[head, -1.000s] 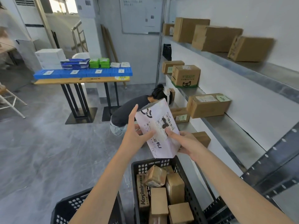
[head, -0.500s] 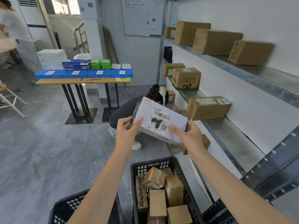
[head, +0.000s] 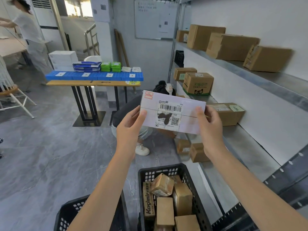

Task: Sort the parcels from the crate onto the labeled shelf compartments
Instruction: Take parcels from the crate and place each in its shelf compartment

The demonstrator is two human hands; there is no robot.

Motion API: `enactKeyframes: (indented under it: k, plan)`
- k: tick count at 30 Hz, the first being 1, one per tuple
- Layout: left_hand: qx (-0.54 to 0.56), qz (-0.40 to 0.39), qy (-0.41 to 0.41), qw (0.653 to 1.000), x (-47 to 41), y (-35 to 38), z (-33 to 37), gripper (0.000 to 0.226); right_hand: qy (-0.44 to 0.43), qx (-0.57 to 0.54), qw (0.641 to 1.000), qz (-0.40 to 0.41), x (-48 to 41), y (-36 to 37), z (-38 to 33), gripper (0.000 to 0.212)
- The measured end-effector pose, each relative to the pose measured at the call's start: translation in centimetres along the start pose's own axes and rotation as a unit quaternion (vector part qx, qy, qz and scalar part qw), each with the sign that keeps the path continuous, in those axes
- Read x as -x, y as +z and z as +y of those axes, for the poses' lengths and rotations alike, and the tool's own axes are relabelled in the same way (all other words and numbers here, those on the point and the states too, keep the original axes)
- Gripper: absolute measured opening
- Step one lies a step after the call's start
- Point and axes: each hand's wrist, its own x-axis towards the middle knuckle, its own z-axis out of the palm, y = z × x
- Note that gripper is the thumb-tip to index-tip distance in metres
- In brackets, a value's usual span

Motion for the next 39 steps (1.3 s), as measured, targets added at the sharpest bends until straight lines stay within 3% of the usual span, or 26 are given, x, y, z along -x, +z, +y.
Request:
enactKeyframes:
  k: [8,20,27,39]
  plan:
    - [-0.025,0.055,0.115,0.992,1.1,0.2,2.7,0.043,-0.02,-0.046,0.999,-0.01,0.8,0.6,-1.8,0.028]
    - [0.001,0.075,0.149,0.986,4.8,1.0,5.6,0.037,-0.015,-0.076,0.997,-0.012,3.5,-1.7,-5.3,0.03]
    - [0.032,0.029,0.152,0.987,8.6,4.6,7.5,0.033,-0.039,-0.085,0.995,0.029,5.8,-7.1,-9.3,0.024]
    - [0.07,-0.138,0.122,0.98,20.3,12.2,9.2,0.041,-0.11,-0.04,0.979,0.165,15.4,-21.6,-15.5,0.029]
